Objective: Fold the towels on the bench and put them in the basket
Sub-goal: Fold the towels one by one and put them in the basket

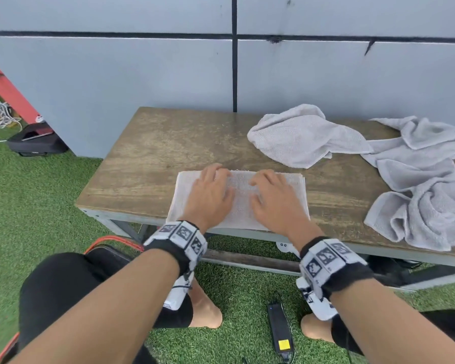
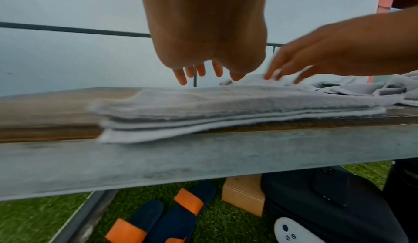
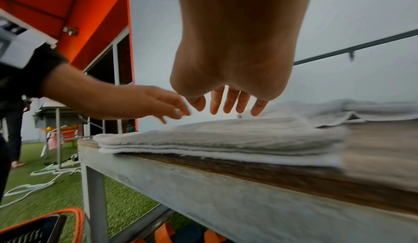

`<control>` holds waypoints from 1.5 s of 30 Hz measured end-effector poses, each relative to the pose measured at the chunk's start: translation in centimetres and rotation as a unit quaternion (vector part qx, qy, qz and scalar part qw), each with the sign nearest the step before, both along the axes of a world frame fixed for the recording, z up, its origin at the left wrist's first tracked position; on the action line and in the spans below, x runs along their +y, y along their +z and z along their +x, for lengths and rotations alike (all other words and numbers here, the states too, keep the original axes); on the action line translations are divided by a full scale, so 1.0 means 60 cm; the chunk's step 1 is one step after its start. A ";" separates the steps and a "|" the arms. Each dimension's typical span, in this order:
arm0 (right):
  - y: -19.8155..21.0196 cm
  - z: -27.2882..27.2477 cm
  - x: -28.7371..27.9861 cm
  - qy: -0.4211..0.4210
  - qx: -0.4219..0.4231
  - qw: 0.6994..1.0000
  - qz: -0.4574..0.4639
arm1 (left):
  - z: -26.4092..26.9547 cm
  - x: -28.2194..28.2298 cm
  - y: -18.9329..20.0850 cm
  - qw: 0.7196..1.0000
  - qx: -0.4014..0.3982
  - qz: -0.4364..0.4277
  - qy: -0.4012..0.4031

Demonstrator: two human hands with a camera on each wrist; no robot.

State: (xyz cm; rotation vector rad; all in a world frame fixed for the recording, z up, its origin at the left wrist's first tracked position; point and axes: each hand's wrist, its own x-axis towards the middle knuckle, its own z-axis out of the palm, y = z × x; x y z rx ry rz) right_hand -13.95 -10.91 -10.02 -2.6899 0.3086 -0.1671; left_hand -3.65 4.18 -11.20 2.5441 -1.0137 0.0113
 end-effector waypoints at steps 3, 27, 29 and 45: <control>-0.037 0.032 0.009 0.011 0.077 0.997 -0.021 | -0.005 -0.038 -0.034 0.996 0.032 0.080 -0.015; -0.081 0.006 -0.037 -0.048 0.079 0.992 -0.083 | 0.021 0.006 -0.069 0.995 0.009 0.098 0.012; -0.081 0.005 -0.037 -0.049 0.078 0.992 -0.083 | 0.023 0.010 -0.070 0.995 0.007 0.100 0.018; -0.081 -0.028 -0.066 -0.117 0.110 0.986 -0.044 | 0.040 0.050 -0.071 0.993 0.002 0.107 0.056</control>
